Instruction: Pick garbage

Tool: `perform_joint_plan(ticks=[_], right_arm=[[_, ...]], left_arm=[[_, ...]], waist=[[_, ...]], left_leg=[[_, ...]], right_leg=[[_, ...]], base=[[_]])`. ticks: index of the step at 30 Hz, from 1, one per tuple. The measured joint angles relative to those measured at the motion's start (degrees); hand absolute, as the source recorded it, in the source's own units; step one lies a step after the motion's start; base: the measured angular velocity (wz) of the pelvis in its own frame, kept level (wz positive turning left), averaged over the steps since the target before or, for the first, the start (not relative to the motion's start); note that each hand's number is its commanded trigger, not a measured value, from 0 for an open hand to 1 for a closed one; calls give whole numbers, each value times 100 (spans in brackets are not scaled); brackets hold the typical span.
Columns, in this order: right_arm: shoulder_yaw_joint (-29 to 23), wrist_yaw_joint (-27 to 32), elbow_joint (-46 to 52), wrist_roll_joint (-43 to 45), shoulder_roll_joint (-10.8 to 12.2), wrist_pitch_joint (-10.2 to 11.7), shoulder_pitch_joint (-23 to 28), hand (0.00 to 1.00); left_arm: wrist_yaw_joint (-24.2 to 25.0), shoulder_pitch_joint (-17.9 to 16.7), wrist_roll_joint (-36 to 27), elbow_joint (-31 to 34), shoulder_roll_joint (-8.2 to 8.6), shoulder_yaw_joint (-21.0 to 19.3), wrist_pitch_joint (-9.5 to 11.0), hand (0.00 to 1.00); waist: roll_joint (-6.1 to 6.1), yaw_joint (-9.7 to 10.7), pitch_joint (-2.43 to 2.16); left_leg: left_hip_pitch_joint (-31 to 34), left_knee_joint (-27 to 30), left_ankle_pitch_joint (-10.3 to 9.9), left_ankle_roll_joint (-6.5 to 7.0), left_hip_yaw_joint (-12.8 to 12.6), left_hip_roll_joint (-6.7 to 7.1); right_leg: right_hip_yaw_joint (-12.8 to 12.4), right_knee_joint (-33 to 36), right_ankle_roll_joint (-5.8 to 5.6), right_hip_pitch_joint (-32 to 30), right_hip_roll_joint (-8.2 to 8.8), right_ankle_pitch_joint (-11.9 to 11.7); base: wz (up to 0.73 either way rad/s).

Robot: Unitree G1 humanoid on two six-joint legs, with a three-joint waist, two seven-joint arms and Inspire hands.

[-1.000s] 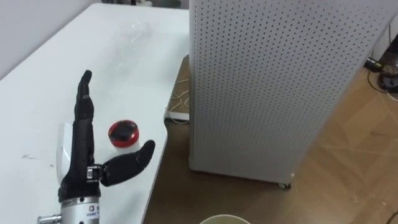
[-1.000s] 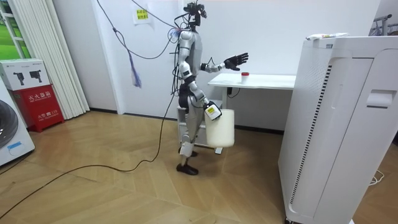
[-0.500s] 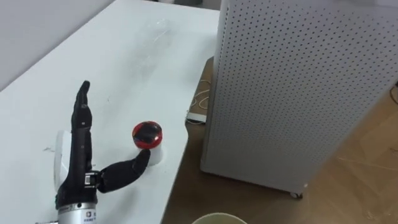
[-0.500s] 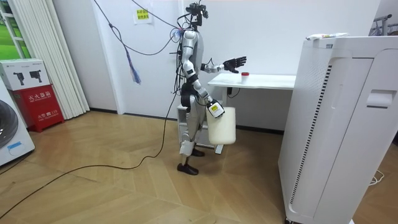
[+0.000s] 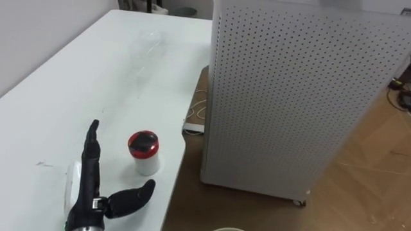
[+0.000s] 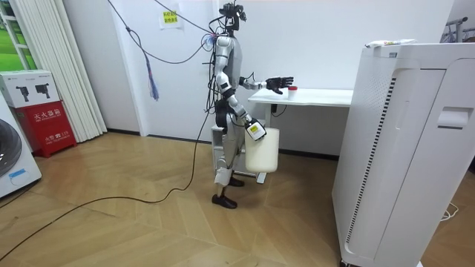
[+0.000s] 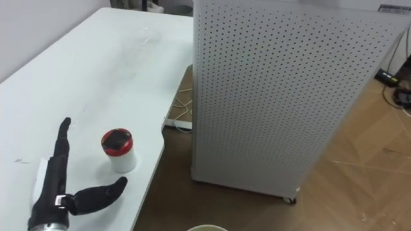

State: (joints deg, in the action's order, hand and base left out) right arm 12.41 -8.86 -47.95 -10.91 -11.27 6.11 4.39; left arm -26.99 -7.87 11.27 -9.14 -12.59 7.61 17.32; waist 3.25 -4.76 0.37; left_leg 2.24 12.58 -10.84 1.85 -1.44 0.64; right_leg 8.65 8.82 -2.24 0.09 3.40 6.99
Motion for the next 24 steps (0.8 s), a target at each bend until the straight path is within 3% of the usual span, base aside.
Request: perform_joint_plan(ticks=[4,7,10,14,24], right_arm=[[-13,12,23,119,1,0,1,100],[-14,0,42,265,12,-8,1,100],[-13,-4,42,270,20,-71,4,100],[-13,-13,41,270,43,-79,15,100],[-13,-164,42,495,48,-80,23,100]], left_arm=[[150,0,-90,1,83,43,-140,0],[176,1,-511,-9,106,33,-188,0],[175,10,-694,-273,111,26,-189,0],[169,7,-734,-498,111,3,-199,0],[168,12,-733,-497,111,-27,-198,0]], waist=[[2,44,0],[2,105,0],[12,117,1],[89,118,38],[89,123,34]], left_leg=[[-12,-3,0,0,-2,-4],[-100,-43,0,0,-14,-9],[-210,-110,0,0,-29,-6],[-204,-110,0,1,-54,-6],[-249,-131,-2,4,-101,-10]], right_leg=[[0,-8,0,0,0,0],[0,-3,0,56,-2,1],[-10,7,0,112,-1,1],[-9,7,2,91,-2,0],[-49,-3,2,99,-4,-1]], base=[[-1],[-6],[-8],[-5],[-3]])
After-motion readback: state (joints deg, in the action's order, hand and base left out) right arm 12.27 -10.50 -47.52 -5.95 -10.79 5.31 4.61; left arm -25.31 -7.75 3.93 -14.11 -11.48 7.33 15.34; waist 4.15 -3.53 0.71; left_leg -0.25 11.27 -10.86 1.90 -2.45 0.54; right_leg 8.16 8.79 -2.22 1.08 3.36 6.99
